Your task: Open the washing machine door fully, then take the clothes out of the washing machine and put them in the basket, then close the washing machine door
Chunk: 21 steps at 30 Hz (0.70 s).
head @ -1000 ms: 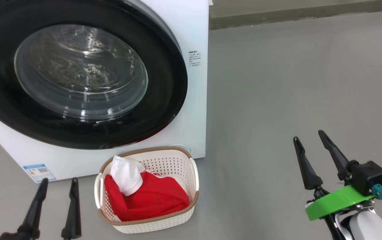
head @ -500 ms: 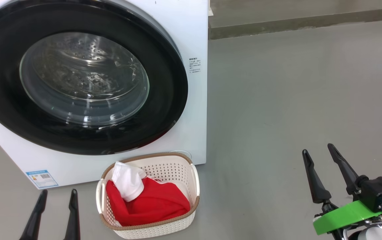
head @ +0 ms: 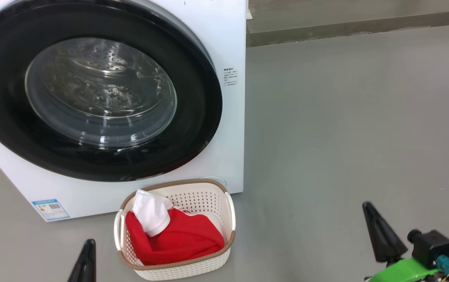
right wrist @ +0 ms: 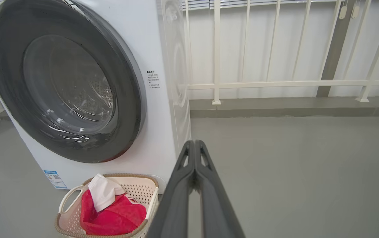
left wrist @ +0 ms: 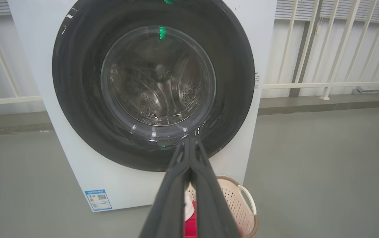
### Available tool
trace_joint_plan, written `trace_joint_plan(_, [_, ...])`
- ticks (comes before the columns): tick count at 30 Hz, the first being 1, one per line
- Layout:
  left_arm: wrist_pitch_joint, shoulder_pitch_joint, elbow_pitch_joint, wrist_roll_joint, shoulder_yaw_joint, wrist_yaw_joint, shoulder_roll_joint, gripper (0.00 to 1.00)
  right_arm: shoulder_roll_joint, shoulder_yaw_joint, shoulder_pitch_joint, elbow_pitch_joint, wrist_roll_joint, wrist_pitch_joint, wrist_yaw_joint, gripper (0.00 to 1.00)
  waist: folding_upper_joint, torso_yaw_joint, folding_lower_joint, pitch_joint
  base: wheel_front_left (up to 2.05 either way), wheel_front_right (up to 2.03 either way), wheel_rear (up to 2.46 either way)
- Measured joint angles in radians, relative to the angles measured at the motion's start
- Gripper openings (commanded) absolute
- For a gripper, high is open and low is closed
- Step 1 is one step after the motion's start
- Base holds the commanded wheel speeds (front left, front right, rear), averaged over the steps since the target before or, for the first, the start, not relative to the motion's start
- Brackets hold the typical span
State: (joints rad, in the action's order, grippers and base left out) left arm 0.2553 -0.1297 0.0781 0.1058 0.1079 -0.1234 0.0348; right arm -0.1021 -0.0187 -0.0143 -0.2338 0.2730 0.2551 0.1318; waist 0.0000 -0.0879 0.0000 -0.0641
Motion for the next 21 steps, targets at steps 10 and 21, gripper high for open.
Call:
trace_joint_plan(10, [-0.030, 0.000, 0.030, 0.102, -0.001, 0.000, -0.008, 0.00, 0.011, 0.004, -0.023, -0.022, 0.090, -0.028, 0.000, 0.00, 0.0000, 0.007, 0.0003, 0.003, 0.00, 0.00, 0.00])
trace_joint_plan(21, [-0.064, 0.005, 0.045, 0.242, -0.005, 0.000, -0.008, 0.00, 0.013, 0.013, -0.022, -0.022, 0.216, -0.063, 0.000, 0.00, 0.0000, 0.015, 0.0002, 0.011, 0.00, 0.00, 0.00])
